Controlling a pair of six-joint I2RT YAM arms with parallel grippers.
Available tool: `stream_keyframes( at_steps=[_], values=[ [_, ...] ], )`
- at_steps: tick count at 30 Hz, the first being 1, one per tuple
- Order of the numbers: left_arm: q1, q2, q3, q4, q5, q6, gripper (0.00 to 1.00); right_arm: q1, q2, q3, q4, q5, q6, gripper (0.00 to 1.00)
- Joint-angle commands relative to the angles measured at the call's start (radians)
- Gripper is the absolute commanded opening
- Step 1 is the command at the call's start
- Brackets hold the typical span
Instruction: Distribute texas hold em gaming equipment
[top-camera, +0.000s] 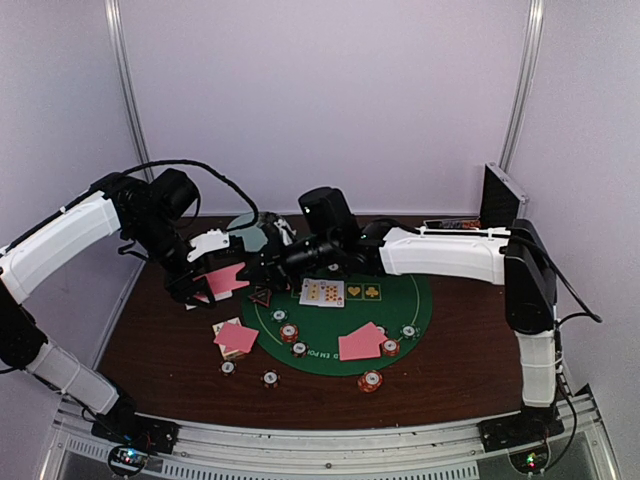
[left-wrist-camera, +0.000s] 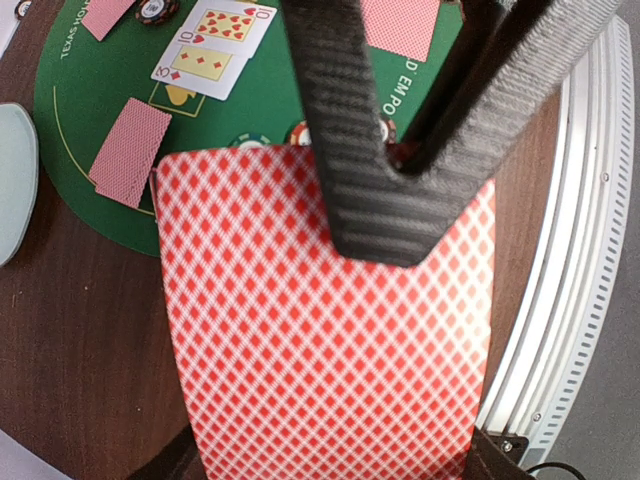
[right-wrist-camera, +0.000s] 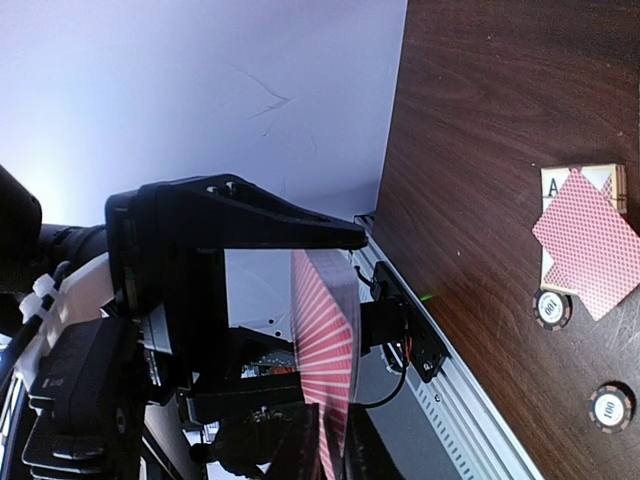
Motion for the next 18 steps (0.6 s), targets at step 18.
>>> stream_keyframes(
  at_steps=[18],
  values=[
    [0.002,-0.031,0.006,0.010,0.001,0.002,0.00,-0.142,-0.130,-0.020,-0.331,-0.012,-0.176,0.00]
  ],
)
